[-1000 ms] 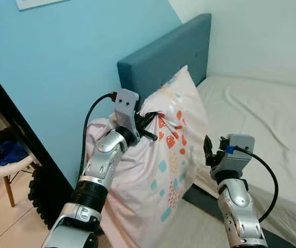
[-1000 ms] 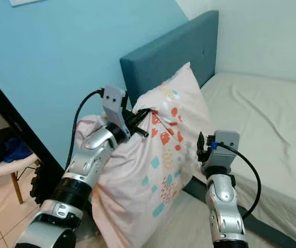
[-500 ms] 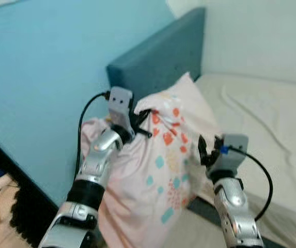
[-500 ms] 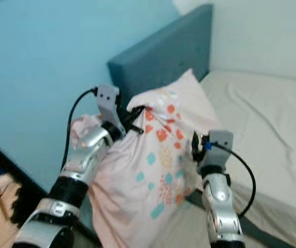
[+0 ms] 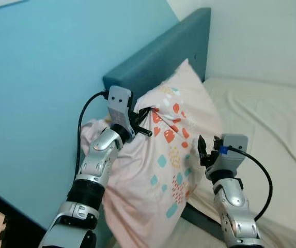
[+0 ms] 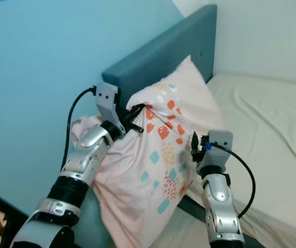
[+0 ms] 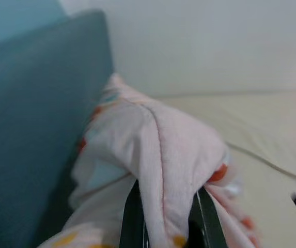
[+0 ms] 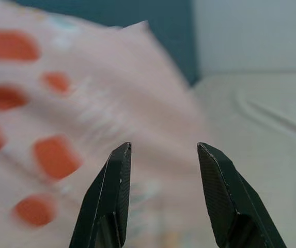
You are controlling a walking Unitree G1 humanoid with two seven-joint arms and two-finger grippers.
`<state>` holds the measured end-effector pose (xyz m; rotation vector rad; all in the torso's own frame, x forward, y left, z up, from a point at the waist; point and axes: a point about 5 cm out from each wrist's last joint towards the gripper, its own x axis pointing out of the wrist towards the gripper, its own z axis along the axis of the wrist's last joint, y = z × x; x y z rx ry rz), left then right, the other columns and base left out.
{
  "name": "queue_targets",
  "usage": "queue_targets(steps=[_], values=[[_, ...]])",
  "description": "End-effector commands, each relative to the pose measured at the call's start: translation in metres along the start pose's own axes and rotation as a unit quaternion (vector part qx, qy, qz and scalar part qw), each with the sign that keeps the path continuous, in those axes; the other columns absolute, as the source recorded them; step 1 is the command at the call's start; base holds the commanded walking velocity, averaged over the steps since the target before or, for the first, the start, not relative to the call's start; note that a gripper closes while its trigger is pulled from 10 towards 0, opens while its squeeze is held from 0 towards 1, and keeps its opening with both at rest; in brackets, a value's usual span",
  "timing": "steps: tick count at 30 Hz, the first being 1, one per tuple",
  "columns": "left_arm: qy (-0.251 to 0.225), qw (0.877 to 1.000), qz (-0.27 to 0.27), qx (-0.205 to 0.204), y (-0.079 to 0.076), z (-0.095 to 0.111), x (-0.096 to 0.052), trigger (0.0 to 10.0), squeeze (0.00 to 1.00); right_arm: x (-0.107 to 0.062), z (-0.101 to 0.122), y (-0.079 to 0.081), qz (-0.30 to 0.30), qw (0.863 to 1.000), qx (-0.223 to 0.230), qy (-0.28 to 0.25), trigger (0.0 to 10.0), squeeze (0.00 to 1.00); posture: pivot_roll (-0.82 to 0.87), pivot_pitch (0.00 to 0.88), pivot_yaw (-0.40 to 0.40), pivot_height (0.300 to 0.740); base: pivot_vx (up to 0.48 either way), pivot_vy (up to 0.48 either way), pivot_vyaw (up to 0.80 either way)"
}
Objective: Clean up the room
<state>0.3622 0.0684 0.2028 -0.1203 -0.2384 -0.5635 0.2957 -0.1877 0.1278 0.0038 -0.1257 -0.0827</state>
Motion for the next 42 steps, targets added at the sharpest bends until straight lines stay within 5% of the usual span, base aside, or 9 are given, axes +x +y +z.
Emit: queue_targets(steps=[1, 19, 33, 42], values=[[-0.051, 0.999, 0.007, 0.014, 0.007, 0.022, 0.002, 10.0, 0.0, 0.001, 0.001, 0.005, 0.006, 1.0, 0.002, -0.001, 10.0, 0.0, -0.04, 0.004, 0.149, 0.738, 0.379, 0.0, 0.0], [-0.052, 0.999, -0.012, 0.008, -0.003, 0.018, -0.001, 10.0, 0.0, 0.001, 0.0, 0.007, 0.013, 1.0, 0.003, 0.001, 10.0, 0.0, -0.04, 0.0, 0.145, 0.738, 0.372, 0.0, 0.0], [-0.007, 1.0, -0.003, 0.02, 0.002, -0.002, -0.023, 10.0, 0.0, -0.002, -0.003, 0.01, 0.02, 1.0, 0.007, 0.008, 10.0, 0.0, -0.02, 0.013, 0.134, 0.738, 0.0, 0.0, 0.0], [-0.001, 1.0, -0.005, 0.018, 0.001, -0.002, -0.024, 10.0, 0.0, -0.003, -0.004, 0.01, 0.021, 1.0, 0.008, 0.01, 10.0, 0.0, -0.02, 0.019, 0.135, 0.738, 0.0, -0.21, 0.0]])
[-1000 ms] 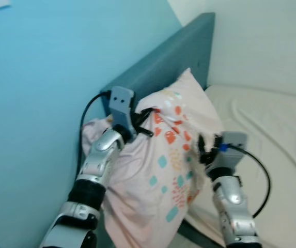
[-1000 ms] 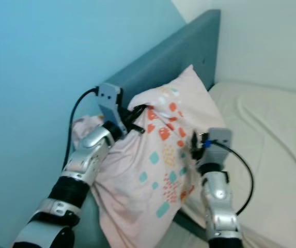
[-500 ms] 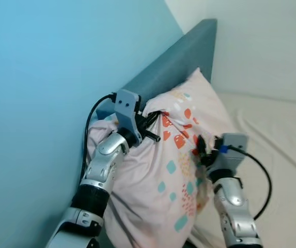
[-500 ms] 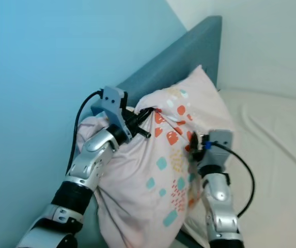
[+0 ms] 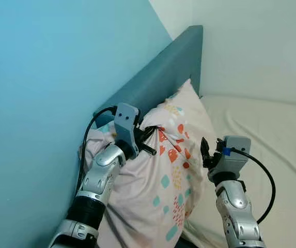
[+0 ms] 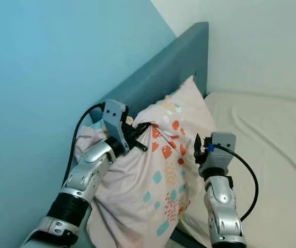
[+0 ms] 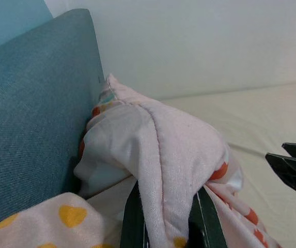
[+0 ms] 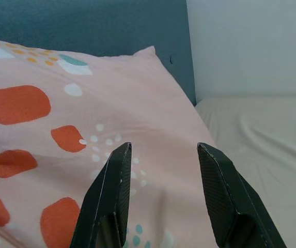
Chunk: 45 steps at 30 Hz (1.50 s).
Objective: Clean up the room
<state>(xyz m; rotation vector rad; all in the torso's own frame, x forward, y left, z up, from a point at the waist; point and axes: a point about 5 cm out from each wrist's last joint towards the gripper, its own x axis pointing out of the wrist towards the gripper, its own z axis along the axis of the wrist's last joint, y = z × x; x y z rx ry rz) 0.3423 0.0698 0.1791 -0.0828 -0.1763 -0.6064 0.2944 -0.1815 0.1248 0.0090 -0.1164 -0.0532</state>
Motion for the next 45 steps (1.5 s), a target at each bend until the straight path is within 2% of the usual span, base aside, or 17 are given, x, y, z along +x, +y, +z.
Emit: queue_targets(steps=[1, 16, 17, 20, 29, 34, 37, 38, 39, 42, 43, 45], values=[[-0.036, 0.999, 0.017, 0.011, 0.009, 0.017, -0.003, 10.0, 0.0, -0.001, -0.001, 0.004, 0.006, 1.0, 0.005, 0.005, 10.0, 0.0, -0.02, 0.019, 0.135, 0.738, 0.0, -0.409, 0.0], [-0.033, 0.999, 0.019, 0.008, 0.009, 0.018, 0.001, 10.0, 0.0, -0.001, -0.001, 0.002, 0.001, 1.0, 0.004, 0.007, 10.0, 0.0, -0.03, 0.022, 0.142, 0.738, 0.0, -0.394, 0.0], [-0.026, 0.999, 0.021, -0.008, 0.01, 0.018, 0.003, 10.0, 0.0, -0.001, -0.001, 0.001, 0.0, 1.0, 0.004, 0.006, 10.0, 0.0, -0.03, 0.021, 0.142, 0.738, 0.0, 0.36, 0.0], [-0.015, 0.999, 0.024, -0.023, 0.012, 0.016, 0.006, 10.0, 0.0, -0.001, -0.001, 0.001, -0.001, 1.0, 0.003, 0.006, 10.0, 0.0, -0.03, 0.021, 0.142, 0.738, 0.0, 0.44, 0.0], [-0.011, 0.999, 0.032, 0.003, 0.014, 0.019, 0.012, 10.0, 0.0, -0.001, 0.0, 0.0, -0.002, 1.0, 0.003, 0.005, 10.0, 0.0, -0.03, 0.022, 0.145, 0.738, 0.0, 0.373, 0.0], [-0.006, 1.0, 0.02, 0.003, 0.008, 0.014, 0.014, 10.0, 0.0, -0.001, -0.001, -0.001, -0.003, 1.0, 0.002, 0.007, 10.0, 0.0, -0.03, 0.023, 0.143, 0.738, 0.0, 0.0, 0.0], [0.002, 1.0, -0.021, 0.0, -0.011, 0.005, 0.016, 10.0, 0.0, -0.002, -0.005, -0.003, -0.004, 1.0, -0.006, 0.018, 10.0, 0.0, -0.03, 0.025, 0.139, 0.738, 0.0, 0.0, 0.0], [0.002, 1.0, -0.021, 0.0, -0.011, 0.005, 0.016, 10.0, 0.0, -0.002, -0.005, -0.003, -0.004, 1.0, -0.006, 0.018, 10.0, 0.0, -0.03, 0.025, 0.139, 0.738, 0.0, 0.0, 0.0], [0.007, 0.999, -0.033, -0.003, -0.018, 0.002, 0.017, 10.0, 0.0, -0.003, -0.006, -0.003, -0.004, 1.0, -0.007, 0.02, 10.0, 0.0, -0.03, 0.027, 0.139, 0.738, 0.0, 0.0, 0.0], [0.01, 0.999, -0.04, -0.004, -0.022, 0.0, 0.018, 10.0, 0.0, -0.003, -0.007, -0.003, -0.005, 1.0, -0.008, 0.021, 10.0, 0.0, -0.03, 0.027, 0.139, 0.738, 0.0, 0.0, 0.0], [0.013, 0.998, -0.056, -0.002, -0.029, -0.002, 0.019, 10.0, 0.0, -0.003, -0.007, -0.004, -0.005, 1.0, -0.008, 0.022, 10.0, 0.0, -0.03, 0.027, 0.137, 0.738, 0.0, 0.0, 0.0], [0.013, 0.998, -0.056, -0.002, -0.029, -0.002, 0.019, 10.0, 0.0, -0.003, -0.007, -0.004, -0.005, 1.0, -0.008, 0.022, 10.0, 0.0, -0.03, 0.027, 0.137, 0.738, 0.0, 0.0, 0.0]])
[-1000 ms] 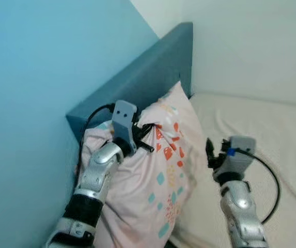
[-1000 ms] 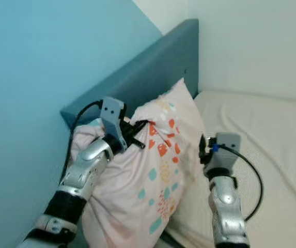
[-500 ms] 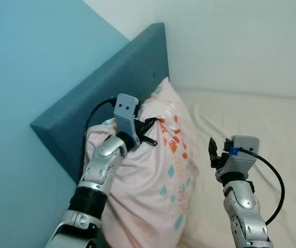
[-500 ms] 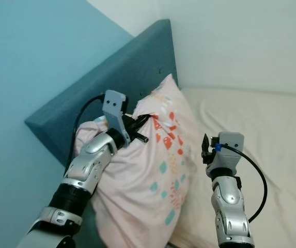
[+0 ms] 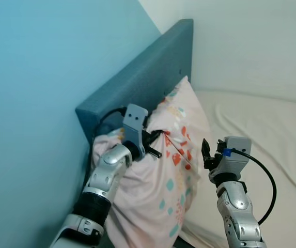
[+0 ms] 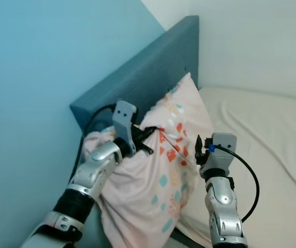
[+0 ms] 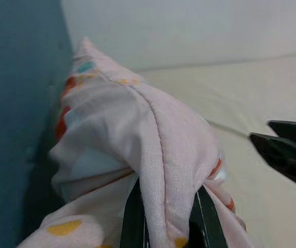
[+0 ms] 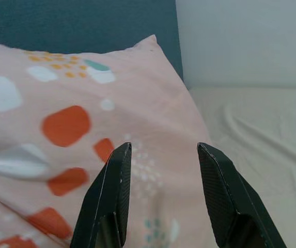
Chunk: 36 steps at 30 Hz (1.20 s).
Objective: Clean up the room
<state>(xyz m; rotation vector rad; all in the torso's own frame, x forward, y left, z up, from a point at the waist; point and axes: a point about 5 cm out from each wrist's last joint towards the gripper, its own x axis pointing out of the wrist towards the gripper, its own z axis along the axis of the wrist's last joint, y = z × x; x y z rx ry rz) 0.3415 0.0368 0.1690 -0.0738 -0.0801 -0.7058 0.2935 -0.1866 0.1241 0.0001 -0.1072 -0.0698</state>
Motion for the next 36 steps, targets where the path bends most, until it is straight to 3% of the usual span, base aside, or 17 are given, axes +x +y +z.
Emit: queue_targets(steps=[1, 2, 4, 9, 13, 15, 18, 20, 22, 25, 26, 28, 29, 30, 32, 36], values=[[-0.035, 0.998, -0.045, 0.022, -0.015, 0.01, 0.006, 10.0, 0.0, -0.003, -0.008, 0.001, 0.001, 1.0, -0.005, 0.019, 10.0, 0.0, -0.03, 0.028, 0.137, 0.738, 0.0, 0.0, 0.0], [-0.035, 0.998, -0.045, 0.022, -0.015, 0.01, 0.006, 10.0, 0.0, -0.003, -0.008, 0.001, 0.001, 1.0, -0.005, 0.019, 10.0, 0.0, -0.03, 0.028, 0.137, 0.738, 0.0, 0.0, 0.0], [-0.045, 0.993, -0.101, 0.032, -0.037, 0.014, 0.017, 10.0, 0.0, -0.003, -0.011, -0.003, -0.014, 0.999, -0.014, 0.028, 10.0, 0.0, -0.03, 0.029, 0.136, 0.738, 0.0, 0.0, 0.0], [-0.061, 0.992, -0.107, 0.014, -0.05, 0.028, 0.031, 10.0, 0.0, -0.003, -0.011, -0.007, -0.025, 0.999, -0.017, 0.032, 10.0, 0.0, -0.04, 0.034, 0.137, 0.738, 0.0, 0.0, 0.0], [-0.086, 0.993, -0.061, -0.046, -0.06, 0.053, 0.054, 10.0, 0.0, -0.003, -0.007, -0.01, -0.03, 0.999, -0.019, 0.026, 10.0, 0.0, -0.05, 0.04, 0.139, 0.738, 0.0, 0.0, 0.0], [-0.089, 0.993, -0.047, -0.057, -0.059, 0.057, 0.057, 10.0, 0.0, -0.003, -0.007, -0.01, -0.031, 0.999, -0.019, 0.025, 10.0, 0.0, -0.05, 0.04, 0.139, 0.738, 0.0, 0.0, 0.0], [-0.087, 0.991, 0.036, -0.09, -0.046, 0.064, 0.066, 10.0, 0.0, -0.003, -0.006, -0.013, -0.034, 0.999, -0.022, 0.023, 10.0, 0.0, -0.06, 0.043, 0.148, 0.738, 0.0, 0.0, 0.0], [-0.086, 0.99, 0.057, -0.095, -0.042, 0.065, 0.067, 10.0, 0.0, -0.004, -0.006, -0.013, -0.034, 0.999, -0.022, 0.023, 10.0, 0.0, -0.06, 0.043, 0.149, 0.738, 0.0, 0.0, 0.0], [-0.062, 0.986, 0.11, -0.105, -0.03, 0.057, 0.068, 10.0, 0.0, -0.004, -0.005, -0.014, -0.036, 0.999, -0.024, 0.023, 10.0, 0.0, -0.06, 0.045, 0.153, 0.738, 0.0, 0.0, 0.0], [-0.002, 0.973, 0.205, -0.106, -0.013, 0.023, 0.058, 10.0, 0.0, -0.006, -0.005, -0.014, -0.038, 0.999, -0.026, 0.023, 10.0, 0.0, -0.07, 0.052, 0.159, 0.738, 0.0, 0.0, 0.0], [-0.002, 0.973, 0.205, -0.106, -0.013, 0.023, 0.058, 10.0, 0.0, -0.006, -0.005, -0.014, -0.038, 0.999, -0.026, 0.023, 10.0, 0.0, -0.07, 0.052, 0.159, 0.738, 0.0, 0.0, 0.0], [0.05, 0.961, 0.25, -0.106, -0.006, -0.01, 0.045, 10.0, 0.0, -0.008, -0.004, -0.015, -0.038, 0.999, -0.027, 0.023, 10.0, 0.0, -0.09, 0.066, 0.162, 0.738, 0.0, 0.0, 0.0], [0.05, 0.961, 0.25, -0.106, -0.006, -0.01, 0.045, 10.0, 0.0, -0.008, -0.004, -0.015, -0.038, 0.999, -0.027, 0.023, 10.0, 0.0, -0.09, 0.066, 0.162, 0.738, 0.0, 0.0, 0.0], [0.076, 0.958, 0.26, -0.098, -0.005, -0.028, 0.036, 10.0, 0.0, -0.009, -0.004, -0.016, -0.039, 0.999, -0.029, 0.024, 10.0, 0.0, -0.09, 0.068, 0.161, 0.738, 0.0, 0.0, 0.0], [0.094, 0.955, 0.265, -0.091, -0.004, -0.04, 0.03, 10.0, 0.0, -0.01, -0.004, -0.017, -0.039, 0.998, -0.03, 0.025, 10.0, 0.0, -0.09, 0.068, 0.161, 0.738, 0.0, 0.0, 0.0], [0.153, 0.936, 0.309, -0.075, -0.003, -0.077, 0.007, 10.0, 0.0, -0.014, -0.007, -0.018, -0.035, 0.998, -0.036, 0.037, 10.0, 0.0, -0.1, 0.091, 0.149, 0.738, 0.0, 0.0, 0.0]])
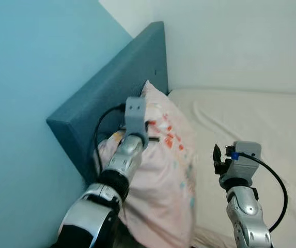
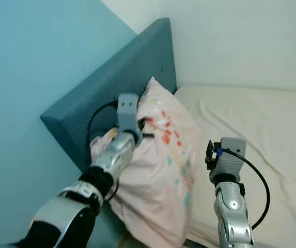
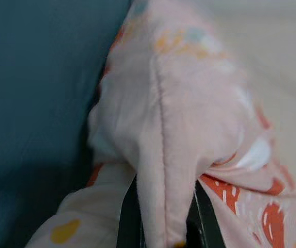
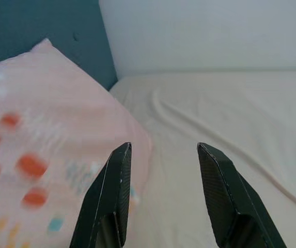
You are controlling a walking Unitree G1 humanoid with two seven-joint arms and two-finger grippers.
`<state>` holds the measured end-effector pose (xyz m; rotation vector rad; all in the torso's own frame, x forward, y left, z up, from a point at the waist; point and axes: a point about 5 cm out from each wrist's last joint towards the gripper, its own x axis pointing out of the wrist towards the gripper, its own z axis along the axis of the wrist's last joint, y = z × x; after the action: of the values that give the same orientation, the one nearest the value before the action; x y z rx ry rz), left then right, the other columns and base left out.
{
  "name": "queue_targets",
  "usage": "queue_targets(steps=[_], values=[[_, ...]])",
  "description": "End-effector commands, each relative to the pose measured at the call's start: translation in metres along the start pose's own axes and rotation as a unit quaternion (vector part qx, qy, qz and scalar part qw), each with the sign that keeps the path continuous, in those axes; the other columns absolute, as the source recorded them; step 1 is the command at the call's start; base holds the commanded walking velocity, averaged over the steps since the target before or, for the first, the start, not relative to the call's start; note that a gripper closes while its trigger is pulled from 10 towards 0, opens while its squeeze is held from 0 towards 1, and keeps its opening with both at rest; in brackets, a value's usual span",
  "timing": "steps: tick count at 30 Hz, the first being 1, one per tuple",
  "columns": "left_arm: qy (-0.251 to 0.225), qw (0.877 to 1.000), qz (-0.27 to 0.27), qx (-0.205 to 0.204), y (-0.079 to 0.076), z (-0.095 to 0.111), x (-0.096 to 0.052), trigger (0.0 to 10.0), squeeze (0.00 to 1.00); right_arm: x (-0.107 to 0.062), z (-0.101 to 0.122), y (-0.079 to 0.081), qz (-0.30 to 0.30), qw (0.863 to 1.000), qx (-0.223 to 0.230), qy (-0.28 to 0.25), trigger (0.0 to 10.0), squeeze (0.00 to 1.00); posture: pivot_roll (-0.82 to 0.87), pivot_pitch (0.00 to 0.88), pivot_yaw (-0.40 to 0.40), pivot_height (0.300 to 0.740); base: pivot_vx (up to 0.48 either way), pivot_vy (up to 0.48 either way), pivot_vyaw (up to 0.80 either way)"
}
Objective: Clean up the room
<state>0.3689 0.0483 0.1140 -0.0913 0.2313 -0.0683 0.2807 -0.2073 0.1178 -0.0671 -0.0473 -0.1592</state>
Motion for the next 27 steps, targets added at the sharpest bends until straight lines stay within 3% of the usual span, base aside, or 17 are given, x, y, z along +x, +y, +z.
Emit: queue_targets(steps=[1, 5, 10, 18, 19, 25, 26, 27], values=[[0.034, 0.999, -0.008, -0.008, -0.022, -0.034, -0.014, 10.0, 0.0, -0.003, -0.003, 0.004, 0.01, 1.0, -0.002, 0.015, 10.0, 0.0, -0.1, 0.1, 0.143, 0.738, 0.0, 0.0, 0.0], [0.04, 0.999, -0.009, 0.008, -0.021, -0.042, -0.016, 10.0, 0.0, -0.003, -0.008, 0.007, 0.017, 0.999, -0.008, 0.033, 10.0, 0.0, -0.1, 0.105, 0.141, 0.738, 0.0, 0.0, 0.0], [0.056, 0.996, -0.014, 0.075, -0.012, -0.063, -0.022, 10.0, 0.0, -0.004, -0.015, 0.021, 0.037, 0.997, -0.009, 0.06, 10.0, 0.0, -0.1, 0.111, 0.142, 0.738, 0.0, 0.0, 0.0], [0.044, 0.996, -0.02, 0.079, -0.01, -0.06, -0.02, 10.0, 0.0, -0.002, -0.014, 0.025, 0.042, 0.997, -0.006, 0.064, 10.0, 0.0, -0.1, 0.114, 0.134, 0.738, 0.0, 0.0, 0.0], [0.044, 0.996, -0.029, 0.07, -0.011, -0.057, -0.019, 10.0, 1.0, -0.002, -0.014, 0.026, 0.043, 0.997, -0.006, 0.064, 10.0, 0.0, -0.09, 0.113, 0.132, 0.738, 0.0, 0.0, 0.0], [0.029, 0.997, -0.032, 0.061, -0.012, -0.048, -0.016, 10.0, 1.0, 0.0, -0.012, 0.027, 0.044, 0.997, -0.005, 0.063, 10.0, 0.0, -0.09, 0.11, 0.128, 0.738, 0.0, 0.0, 0.0], [0.013, 0.998, -0.036, 0.057, -0.013, -0.041, -0.014, 10.0, 0.07, 0.001, -0.012, 0.027, 0.044, 0.997, -0.005, 0.063, 10.0, 0.0, -0.08, 0.108, 0.125, 0.738, 0.0, 0.0, 0.0], [-0.018, 0.997, -0.047, 0.058, -0.014, -0.03, -0.012, 10.0, 0.0, 0.001, -0.012, 0.028, 0.045, 0.997, -0.004, 0.063, 10.0, 0.0, -0.08, 0.106, 0.122, 0.738, 0.0, 0.0, 0.0]])
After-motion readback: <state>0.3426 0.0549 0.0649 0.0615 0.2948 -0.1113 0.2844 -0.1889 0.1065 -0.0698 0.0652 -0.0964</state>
